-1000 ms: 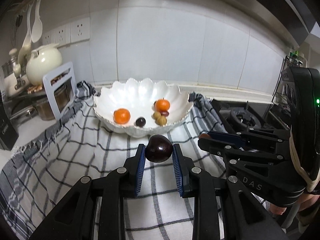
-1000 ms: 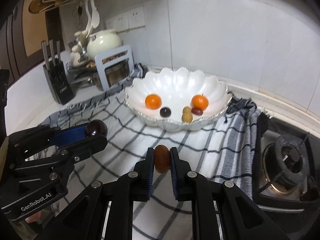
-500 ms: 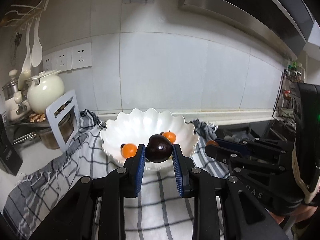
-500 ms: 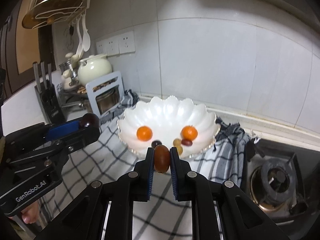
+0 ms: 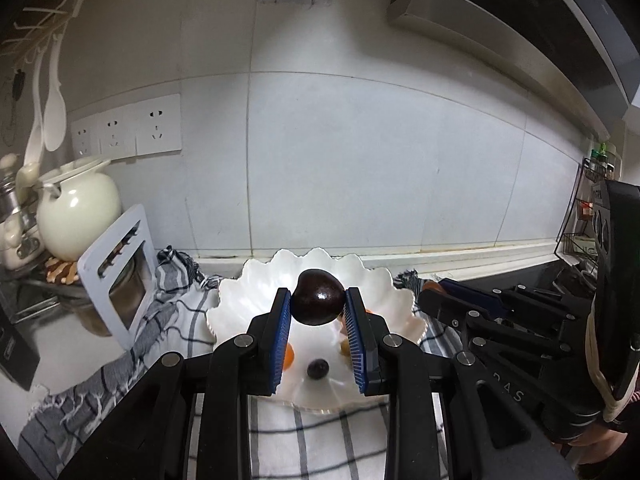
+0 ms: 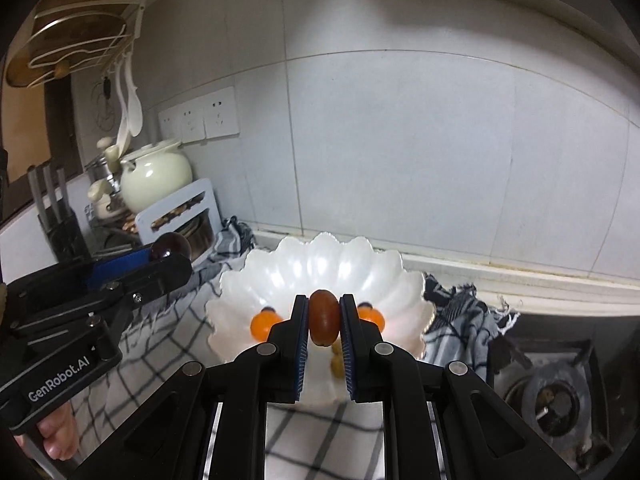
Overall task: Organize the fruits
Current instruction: 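Carry the plum and red date over the white bowl and open both tools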
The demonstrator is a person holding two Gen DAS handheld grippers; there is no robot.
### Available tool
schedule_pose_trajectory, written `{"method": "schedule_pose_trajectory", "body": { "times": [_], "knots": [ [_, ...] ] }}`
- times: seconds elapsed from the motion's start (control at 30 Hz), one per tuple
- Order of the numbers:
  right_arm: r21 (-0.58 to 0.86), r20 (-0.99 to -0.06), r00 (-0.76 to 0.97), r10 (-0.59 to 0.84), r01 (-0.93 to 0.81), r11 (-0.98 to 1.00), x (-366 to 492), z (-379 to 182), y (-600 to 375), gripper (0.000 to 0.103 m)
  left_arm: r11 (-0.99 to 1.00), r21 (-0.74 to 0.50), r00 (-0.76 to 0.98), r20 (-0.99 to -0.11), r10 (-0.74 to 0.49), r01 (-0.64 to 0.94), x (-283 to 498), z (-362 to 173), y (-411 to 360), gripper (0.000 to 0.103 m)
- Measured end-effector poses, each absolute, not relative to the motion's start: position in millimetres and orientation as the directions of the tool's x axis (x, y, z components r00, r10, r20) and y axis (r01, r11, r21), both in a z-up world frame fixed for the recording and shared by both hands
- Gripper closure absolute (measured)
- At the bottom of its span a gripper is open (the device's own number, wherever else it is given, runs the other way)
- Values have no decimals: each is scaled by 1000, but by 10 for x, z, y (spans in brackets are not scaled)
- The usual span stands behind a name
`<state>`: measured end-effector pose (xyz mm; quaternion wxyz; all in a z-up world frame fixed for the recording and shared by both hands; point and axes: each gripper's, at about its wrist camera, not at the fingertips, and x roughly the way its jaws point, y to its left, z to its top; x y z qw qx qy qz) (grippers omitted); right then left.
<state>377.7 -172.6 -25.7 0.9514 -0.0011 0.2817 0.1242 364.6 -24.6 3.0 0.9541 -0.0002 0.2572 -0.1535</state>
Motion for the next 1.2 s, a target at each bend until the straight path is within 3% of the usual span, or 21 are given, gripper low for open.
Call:
{"method": "schedule_pose_trajectory", "body": {
  "times": [0.5, 1.2],
  "knots": [
    [78, -620, 754, 218, -217, 973, 4602, -330, -1669, 86, 953, -78, 752, -598, -279, 292, 4454, -69, -307, 75],
    [67, -802, 570, 177, -208, 976, 5362, -947, -1609, 86, 959, -78, 526, -823, -217, 273, 5320, -771, -456, 75]
  ]
}}
